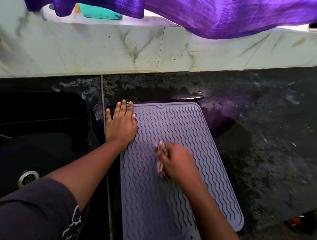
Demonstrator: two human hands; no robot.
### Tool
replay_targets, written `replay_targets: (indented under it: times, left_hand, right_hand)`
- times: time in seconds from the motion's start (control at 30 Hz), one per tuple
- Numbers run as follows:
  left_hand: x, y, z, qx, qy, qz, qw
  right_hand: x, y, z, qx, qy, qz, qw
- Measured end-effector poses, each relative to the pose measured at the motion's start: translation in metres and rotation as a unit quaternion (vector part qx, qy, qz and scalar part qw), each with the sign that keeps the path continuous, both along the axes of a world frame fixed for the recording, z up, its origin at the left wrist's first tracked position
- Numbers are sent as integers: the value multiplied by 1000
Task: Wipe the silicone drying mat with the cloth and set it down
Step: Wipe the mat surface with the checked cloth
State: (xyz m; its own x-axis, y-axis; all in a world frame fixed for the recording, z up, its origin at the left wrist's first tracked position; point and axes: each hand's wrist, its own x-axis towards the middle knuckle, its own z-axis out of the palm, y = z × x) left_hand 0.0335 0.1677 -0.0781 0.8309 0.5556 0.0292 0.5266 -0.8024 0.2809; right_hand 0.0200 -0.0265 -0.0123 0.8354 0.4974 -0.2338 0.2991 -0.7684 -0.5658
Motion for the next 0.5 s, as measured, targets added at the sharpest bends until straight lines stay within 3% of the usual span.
replay_targets:
  times: [0.07,0.13,0.23,0.5]
  left_hand:
    - [0,0,0,-1,1,1,1000]
    - [0,0,0,0,1,-1,1000]
    - [0,0,-1,4,1,1,1000]
    - [1,1,-3,-2,-6,2,1000]
  right_hand:
    - [30,23,-1,20,-92,-35,995]
    - [55,49,-12,-17,-160,-21,987]
    - [69,67,-42,-122,-161,37,979]
    - [20,18,-30,-148,-154,89,973]
